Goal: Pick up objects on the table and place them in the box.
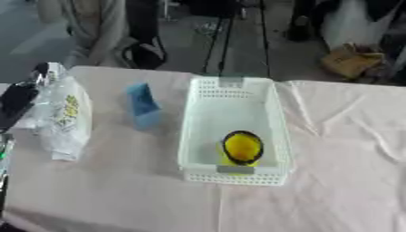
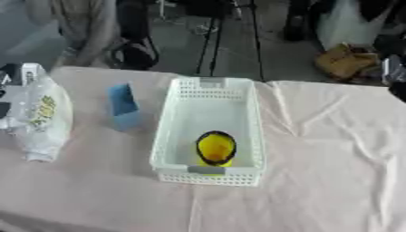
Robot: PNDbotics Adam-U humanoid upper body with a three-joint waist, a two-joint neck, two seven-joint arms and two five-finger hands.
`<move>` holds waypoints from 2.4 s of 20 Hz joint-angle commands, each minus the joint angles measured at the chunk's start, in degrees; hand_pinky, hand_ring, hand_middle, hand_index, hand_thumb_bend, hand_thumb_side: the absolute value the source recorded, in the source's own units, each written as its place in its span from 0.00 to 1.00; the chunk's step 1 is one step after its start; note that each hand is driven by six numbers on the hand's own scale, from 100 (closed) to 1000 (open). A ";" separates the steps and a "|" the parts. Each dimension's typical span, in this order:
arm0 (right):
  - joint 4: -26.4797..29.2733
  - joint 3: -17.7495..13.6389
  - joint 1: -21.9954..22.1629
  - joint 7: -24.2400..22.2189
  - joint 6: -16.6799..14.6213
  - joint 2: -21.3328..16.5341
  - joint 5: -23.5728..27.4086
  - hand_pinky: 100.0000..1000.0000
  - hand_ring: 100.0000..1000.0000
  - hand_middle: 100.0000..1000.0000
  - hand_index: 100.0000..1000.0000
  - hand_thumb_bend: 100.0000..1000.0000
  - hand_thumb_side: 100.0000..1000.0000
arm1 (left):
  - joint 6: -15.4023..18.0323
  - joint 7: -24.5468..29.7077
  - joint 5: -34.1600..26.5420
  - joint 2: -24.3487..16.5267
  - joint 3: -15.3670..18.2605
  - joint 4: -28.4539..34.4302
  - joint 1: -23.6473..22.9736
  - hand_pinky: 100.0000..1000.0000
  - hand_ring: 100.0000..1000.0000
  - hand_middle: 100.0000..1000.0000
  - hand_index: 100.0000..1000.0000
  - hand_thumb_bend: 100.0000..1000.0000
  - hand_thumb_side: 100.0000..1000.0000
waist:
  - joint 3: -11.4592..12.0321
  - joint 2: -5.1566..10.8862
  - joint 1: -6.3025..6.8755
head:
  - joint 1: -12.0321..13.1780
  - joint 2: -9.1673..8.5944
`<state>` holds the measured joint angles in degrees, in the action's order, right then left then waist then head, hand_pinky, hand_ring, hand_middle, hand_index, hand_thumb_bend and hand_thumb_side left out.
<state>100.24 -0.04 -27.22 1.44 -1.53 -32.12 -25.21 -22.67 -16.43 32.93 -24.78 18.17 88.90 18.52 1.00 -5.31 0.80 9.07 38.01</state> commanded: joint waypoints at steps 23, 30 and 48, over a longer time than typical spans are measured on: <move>0.27 -0.04 -0.66 -0.39 -0.24 -1.04 0.67 0.57 0.64 0.79 0.87 0.00 0.38 | -6.51 -2.86 6.41 -2.60 0.67 -25.58 6.89 0.70 0.74 0.75 0.93 0.81 0.59 | -1.02 0.66 -0.12 | -0.03 0.06; 0.24 -0.05 -0.81 -0.42 -0.25 -1.00 0.78 0.57 0.64 0.79 0.87 0.00 0.38 | -2.71 -4.07 1.42 -2.17 -0.25 -24.38 7.71 0.68 0.72 0.73 0.93 0.80 0.62 | -1.38 0.60 -0.66 | 0.14 -0.15; -0.01 0.07 -0.71 -0.54 -0.34 -1.07 0.91 0.57 0.64 0.79 0.87 0.00 0.38 | -4.12 -0.61 1.00 -4.09 -0.01 -15.08 9.30 0.67 0.70 0.71 0.92 0.79 0.58 | -1.45 0.89 -0.75 | 0.43 -0.24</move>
<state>99.87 0.41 -27.19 0.96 -1.83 -32.08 -24.81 -26.86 -17.29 33.42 -26.75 18.15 73.82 26.78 -0.37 -5.26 -0.06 9.37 38.08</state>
